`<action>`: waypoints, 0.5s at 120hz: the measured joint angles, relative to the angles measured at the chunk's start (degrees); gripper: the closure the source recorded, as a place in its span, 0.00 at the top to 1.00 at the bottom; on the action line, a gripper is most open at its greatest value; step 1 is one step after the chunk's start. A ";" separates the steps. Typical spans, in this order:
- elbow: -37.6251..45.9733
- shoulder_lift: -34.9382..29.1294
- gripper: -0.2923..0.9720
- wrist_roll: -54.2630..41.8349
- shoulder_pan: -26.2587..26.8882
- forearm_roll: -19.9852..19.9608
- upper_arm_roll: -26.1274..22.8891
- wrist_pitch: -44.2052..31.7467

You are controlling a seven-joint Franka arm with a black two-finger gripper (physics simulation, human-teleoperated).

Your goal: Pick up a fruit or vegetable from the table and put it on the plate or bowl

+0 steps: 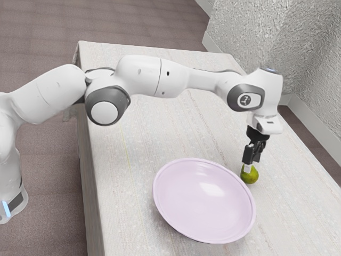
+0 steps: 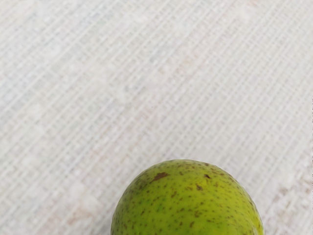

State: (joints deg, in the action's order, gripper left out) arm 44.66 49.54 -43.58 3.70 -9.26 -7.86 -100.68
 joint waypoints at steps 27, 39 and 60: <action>0.44 0.35 0.77 -2.34 -0.13 -0.26 -1.33 -0.82; 0.46 0.99 0.77 -3.35 -0.77 -0.52 -2.89 -1.50; 1.21 1.65 0.77 -4.82 -1.43 -1.44 -3.16 -2.40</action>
State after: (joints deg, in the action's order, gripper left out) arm 45.87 51.19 -48.39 2.28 -10.70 -11.02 -103.08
